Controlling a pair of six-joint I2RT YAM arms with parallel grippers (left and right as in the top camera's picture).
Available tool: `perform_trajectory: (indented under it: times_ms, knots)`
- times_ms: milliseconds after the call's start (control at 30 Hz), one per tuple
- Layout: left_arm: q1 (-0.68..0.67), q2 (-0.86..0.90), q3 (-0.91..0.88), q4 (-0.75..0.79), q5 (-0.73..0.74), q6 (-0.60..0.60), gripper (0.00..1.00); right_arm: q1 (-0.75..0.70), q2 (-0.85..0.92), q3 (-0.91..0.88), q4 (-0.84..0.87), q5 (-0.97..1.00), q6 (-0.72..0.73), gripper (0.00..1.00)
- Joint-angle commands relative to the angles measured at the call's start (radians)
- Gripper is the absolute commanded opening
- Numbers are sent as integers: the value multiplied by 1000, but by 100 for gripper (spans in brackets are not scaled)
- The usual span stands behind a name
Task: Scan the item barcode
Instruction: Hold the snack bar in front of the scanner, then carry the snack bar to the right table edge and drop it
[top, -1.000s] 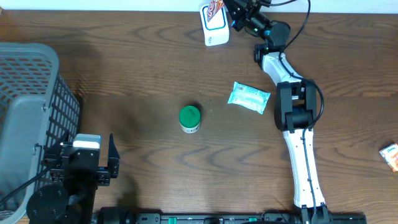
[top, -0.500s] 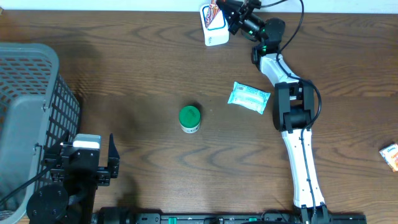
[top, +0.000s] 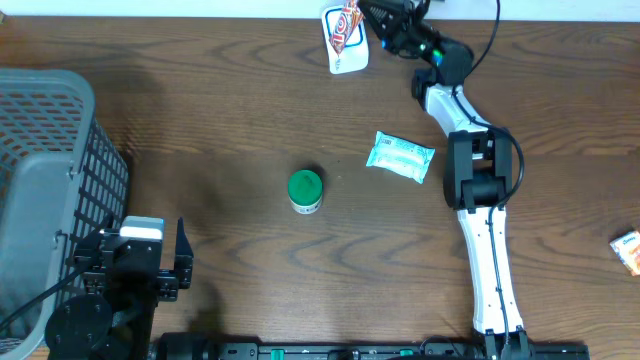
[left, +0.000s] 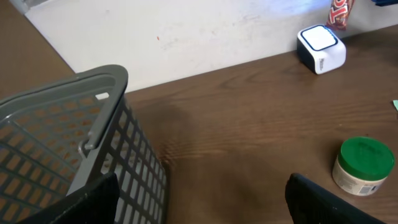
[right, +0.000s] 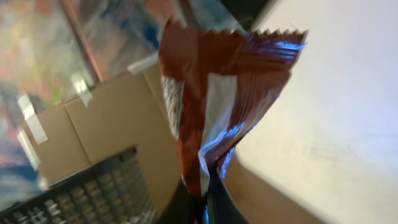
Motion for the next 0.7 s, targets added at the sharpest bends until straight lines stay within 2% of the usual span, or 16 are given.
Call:
perform_trajectory:
  times_ms: [0,133,200,267,333,433,533,667]
  knots:
    - [-4,-7,-3,1,-2,2,86,8,-168,13,-119,-76,142,1]
    - [-4,-7,-3,1,-2,2,86,4,-323,13,-483,-173,58,2]
    - [-4,-7,-3,1,-2,2,86,-13,-436,13,-876,-164,-79,1]
    - [-4,-7,-3,1,-2,2,86,-32,-523,13,-1257,-65,-224,1]
    - [-4,-7,-3,1,-2,2,86,-53,-622,13,-1711,179,-384,1]
    - [-4,-7,-3,1,-1,2,86,-66,-753,13,-2207,693,-497,1]
    - [-4,-7,-3,-4,-2,2,86,-66,-836,13,-2460,1086,-564,1]
    - [-4,-7,-3,-36,-1,2,86,-98,-877,13,-2735,1493,-565,1]
